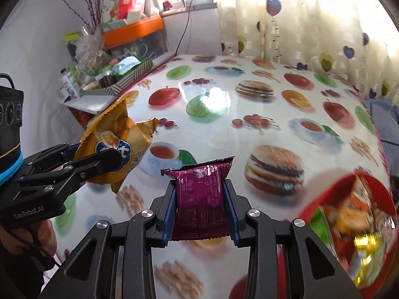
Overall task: Organize snacks
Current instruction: 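Carry the purple packet and yellow chip bag over the red basket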
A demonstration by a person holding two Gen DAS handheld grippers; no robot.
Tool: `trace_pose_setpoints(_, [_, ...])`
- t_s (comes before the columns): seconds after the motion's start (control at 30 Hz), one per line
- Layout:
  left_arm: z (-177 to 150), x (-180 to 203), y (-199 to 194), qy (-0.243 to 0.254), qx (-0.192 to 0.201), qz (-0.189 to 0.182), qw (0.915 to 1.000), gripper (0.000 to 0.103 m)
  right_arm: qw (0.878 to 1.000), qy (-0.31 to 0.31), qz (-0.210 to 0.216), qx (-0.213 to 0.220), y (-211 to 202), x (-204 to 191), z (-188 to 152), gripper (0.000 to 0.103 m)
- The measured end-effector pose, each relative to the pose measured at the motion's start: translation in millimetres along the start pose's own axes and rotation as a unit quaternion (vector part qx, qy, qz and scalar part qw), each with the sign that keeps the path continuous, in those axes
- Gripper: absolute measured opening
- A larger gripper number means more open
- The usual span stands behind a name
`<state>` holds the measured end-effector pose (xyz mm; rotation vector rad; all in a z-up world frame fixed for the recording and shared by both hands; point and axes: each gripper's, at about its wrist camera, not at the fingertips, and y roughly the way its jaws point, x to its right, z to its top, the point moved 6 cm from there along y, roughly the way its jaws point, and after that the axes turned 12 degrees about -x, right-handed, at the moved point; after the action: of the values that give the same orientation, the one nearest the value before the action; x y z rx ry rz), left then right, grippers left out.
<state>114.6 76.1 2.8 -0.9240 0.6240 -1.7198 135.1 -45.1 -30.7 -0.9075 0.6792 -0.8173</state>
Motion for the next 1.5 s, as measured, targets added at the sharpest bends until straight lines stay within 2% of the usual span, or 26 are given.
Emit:
trace_pose_setpoints(0.33, [-6.0, 50.7, -11.3, 0.037, 0.001, -0.03, 0.9989, 0.054, 0.999, 0.024, -0.008, 0.036, -46.0, 11.1, -38.6, 0.033])
trace_pose_setpoints(0.77, [-6.4, 106.3, 3.8, 0.086, -0.019, -0.061, 0.9943, 0.054, 0.992, 0.097, -0.032, 0.068, -85.8, 61.3, -84.1, 0.033])
trace_pose_setpoints(1.17, [-4.8, 139.2, 20.1, 0.112, -0.034, -0.079, 0.9899, 0.054, 0.985, 0.139, -0.051, 0.084, -109.1, 95.1, -111.7, 0.033])
trace_pose_setpoints(1.5, [-2.8, 149.7, 21.1, 0.119, -0.031, -0.082, 0.989, 0.054, 0.984, 0.145, -0.052, 0.089, -116.5, 104.8, -119.0, 0.033])
